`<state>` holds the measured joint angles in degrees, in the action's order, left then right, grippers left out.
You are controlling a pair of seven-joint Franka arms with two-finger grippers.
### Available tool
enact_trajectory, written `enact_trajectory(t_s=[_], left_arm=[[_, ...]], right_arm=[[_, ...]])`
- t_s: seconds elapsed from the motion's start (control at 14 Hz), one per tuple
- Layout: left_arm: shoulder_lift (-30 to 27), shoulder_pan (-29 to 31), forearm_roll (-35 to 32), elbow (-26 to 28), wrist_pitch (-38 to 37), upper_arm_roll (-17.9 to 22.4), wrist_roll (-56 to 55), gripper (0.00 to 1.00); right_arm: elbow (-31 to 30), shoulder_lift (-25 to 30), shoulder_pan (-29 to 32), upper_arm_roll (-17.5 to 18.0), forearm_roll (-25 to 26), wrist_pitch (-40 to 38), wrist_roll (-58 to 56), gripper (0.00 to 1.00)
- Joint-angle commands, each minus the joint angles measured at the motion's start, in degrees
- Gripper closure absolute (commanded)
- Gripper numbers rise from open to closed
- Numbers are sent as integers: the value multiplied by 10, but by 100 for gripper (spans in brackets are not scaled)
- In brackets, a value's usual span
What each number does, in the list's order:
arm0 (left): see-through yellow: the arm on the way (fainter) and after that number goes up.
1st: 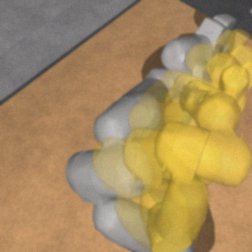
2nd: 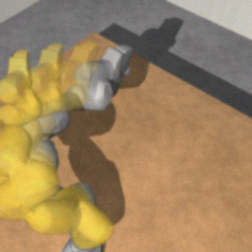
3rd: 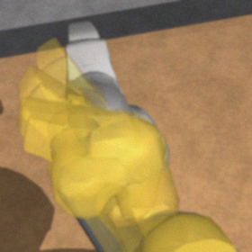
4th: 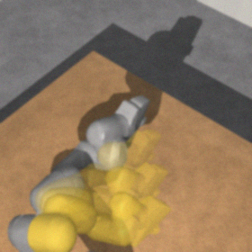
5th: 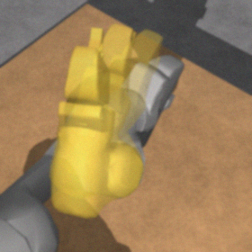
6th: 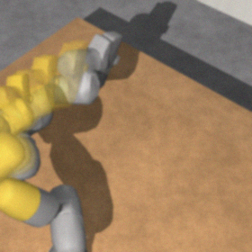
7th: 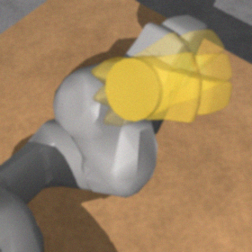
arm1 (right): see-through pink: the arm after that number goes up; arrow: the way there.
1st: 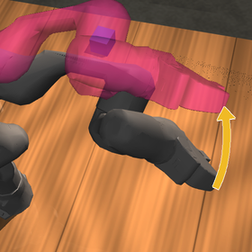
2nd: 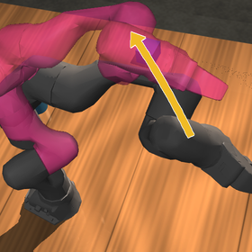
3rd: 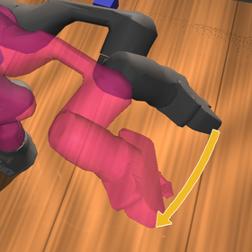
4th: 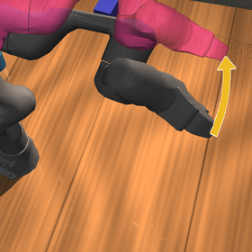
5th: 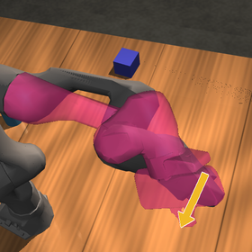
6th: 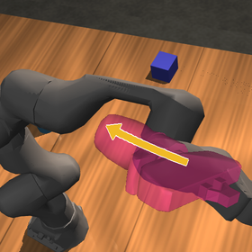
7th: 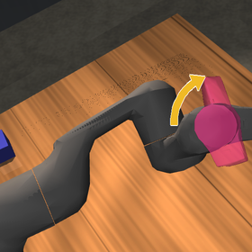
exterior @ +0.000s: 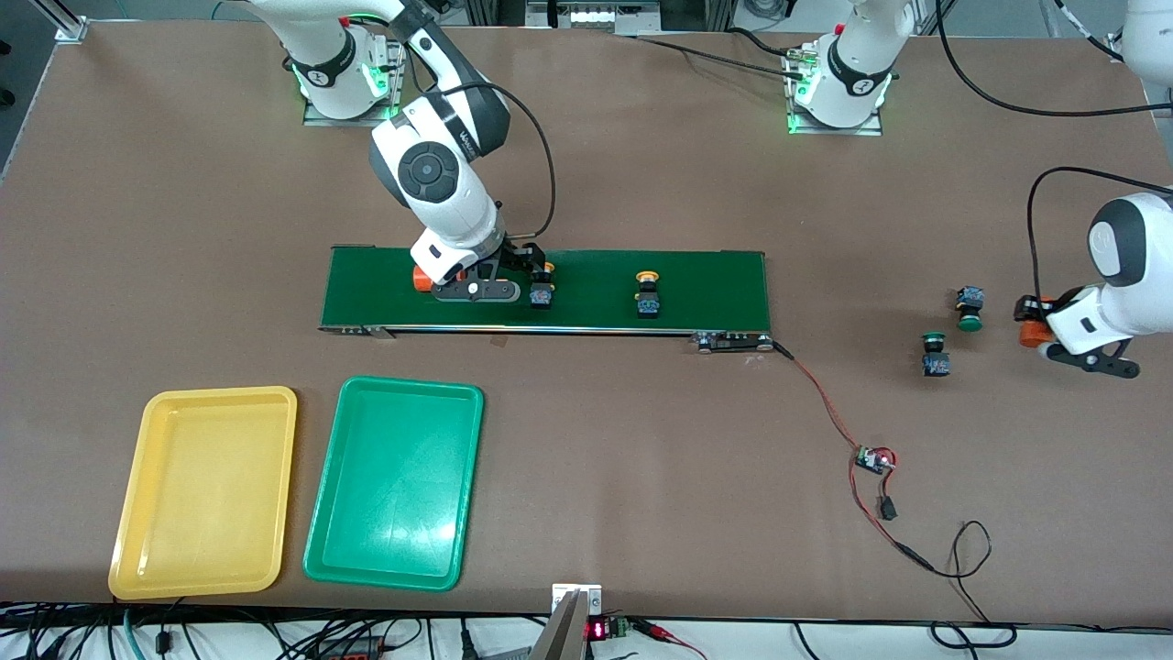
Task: Sort buttons by color to trays
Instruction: 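Place the cylinder on the belt while the right gripper grasps a button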
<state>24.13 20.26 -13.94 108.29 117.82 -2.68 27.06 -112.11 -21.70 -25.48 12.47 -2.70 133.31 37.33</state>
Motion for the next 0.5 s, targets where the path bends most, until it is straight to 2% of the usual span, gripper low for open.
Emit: enact_trajectory(t_s=[0.0,0.21,0.43], left_arm=[[-11,0,-5,-17,-86,-77,-2,95],[-16,0,-5,-14,-115,-164,-2,92],[-6,-21,-5,-13,-112,-249,-2,92]], right_arm=[[20,-14,-13,-10,2,-1,8,0],[22,-21,-17,-15,3,0,9,0],[22,-31,-17,-15,3,12,9,0]])
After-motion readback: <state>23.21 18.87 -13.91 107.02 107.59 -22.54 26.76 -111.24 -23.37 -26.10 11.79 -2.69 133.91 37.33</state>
